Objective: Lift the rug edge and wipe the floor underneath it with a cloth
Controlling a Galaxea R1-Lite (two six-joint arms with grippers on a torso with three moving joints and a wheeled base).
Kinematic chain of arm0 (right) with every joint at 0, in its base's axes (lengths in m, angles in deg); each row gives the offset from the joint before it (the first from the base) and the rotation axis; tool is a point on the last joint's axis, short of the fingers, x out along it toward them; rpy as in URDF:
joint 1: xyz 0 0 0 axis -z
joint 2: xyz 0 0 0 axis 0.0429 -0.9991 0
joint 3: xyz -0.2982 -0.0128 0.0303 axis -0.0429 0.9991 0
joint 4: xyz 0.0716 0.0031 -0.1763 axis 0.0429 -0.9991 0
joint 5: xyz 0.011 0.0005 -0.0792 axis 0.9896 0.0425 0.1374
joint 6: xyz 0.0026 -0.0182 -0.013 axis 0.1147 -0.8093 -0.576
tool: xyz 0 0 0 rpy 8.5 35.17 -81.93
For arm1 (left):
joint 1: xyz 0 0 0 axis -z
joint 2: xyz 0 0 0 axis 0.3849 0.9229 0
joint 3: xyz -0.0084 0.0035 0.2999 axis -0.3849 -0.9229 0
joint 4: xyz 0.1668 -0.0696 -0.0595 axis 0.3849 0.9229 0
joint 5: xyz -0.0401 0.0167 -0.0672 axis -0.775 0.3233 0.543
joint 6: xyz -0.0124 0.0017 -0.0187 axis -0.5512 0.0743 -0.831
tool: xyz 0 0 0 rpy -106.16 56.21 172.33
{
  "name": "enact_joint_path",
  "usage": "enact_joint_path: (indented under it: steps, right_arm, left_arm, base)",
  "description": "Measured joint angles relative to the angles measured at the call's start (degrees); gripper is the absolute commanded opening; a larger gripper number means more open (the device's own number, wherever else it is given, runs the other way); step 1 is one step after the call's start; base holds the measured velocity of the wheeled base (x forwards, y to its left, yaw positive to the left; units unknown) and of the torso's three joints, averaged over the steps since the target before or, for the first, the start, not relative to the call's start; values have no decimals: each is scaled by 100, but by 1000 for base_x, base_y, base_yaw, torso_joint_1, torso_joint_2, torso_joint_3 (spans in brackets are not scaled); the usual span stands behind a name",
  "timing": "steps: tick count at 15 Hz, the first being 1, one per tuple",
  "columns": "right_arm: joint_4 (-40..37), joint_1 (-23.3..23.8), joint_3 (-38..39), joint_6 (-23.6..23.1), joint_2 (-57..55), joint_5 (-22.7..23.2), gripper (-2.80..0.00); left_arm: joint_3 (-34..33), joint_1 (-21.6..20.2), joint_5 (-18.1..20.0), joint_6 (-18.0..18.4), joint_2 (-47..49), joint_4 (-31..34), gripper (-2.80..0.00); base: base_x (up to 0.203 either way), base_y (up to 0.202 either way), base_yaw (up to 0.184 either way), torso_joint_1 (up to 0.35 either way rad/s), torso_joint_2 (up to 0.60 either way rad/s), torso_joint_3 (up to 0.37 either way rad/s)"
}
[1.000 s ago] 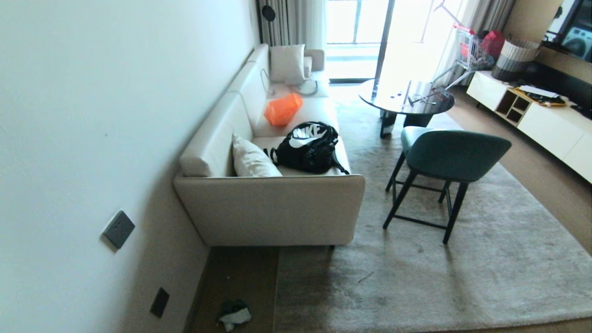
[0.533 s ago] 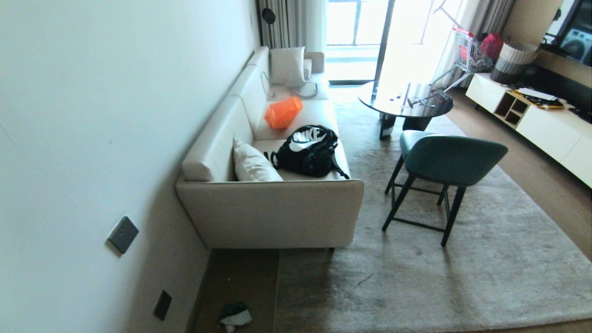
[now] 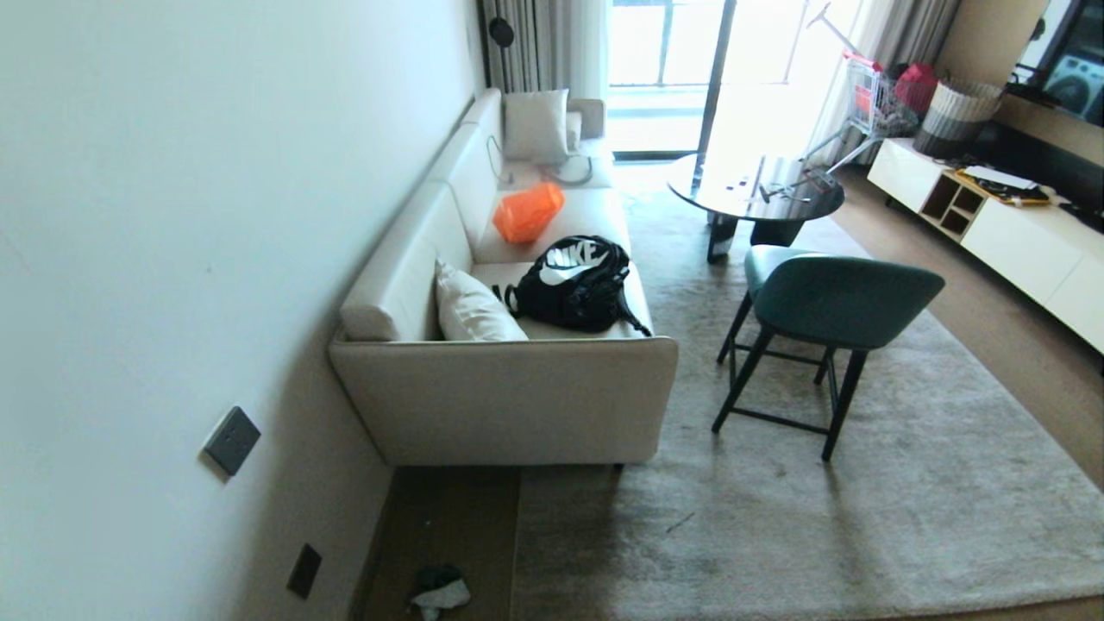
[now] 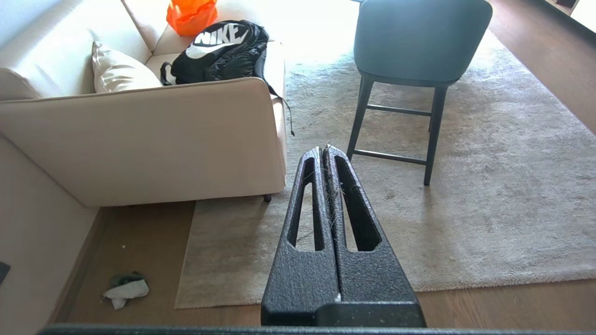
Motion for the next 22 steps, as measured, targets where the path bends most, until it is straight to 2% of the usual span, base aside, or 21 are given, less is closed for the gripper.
enact_joint_path:
  steps: [22]
  right_arm:
    - [0, 0, 0, -2, 0, -6, -280]
  left_arm:
    - [0, 0, 0, 0, 0, 0, -280]
  base:
    - [0, 0, 0, 0, 0, 0]
